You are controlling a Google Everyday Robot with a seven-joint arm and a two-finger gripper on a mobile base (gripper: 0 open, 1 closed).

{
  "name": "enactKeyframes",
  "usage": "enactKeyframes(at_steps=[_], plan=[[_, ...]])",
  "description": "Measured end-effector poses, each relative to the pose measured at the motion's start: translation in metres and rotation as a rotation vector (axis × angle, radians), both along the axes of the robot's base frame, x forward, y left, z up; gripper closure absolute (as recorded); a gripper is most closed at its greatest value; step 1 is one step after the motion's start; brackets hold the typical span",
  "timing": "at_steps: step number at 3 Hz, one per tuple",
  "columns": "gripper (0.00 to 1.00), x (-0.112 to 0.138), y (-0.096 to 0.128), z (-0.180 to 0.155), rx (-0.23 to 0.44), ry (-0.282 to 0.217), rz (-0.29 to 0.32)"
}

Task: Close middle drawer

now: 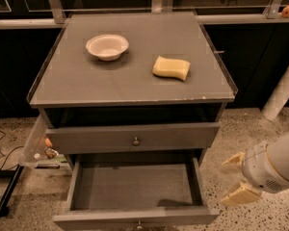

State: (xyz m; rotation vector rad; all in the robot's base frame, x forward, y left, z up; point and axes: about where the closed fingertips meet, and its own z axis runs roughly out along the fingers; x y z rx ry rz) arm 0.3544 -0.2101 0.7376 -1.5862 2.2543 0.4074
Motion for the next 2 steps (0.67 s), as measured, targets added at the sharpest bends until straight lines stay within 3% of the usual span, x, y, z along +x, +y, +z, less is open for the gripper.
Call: enactKeyframes(at_steps=[2], plan=[[0.89, 0.017, 0.006, -0.057, 0.007, -0.146, -0.021]])
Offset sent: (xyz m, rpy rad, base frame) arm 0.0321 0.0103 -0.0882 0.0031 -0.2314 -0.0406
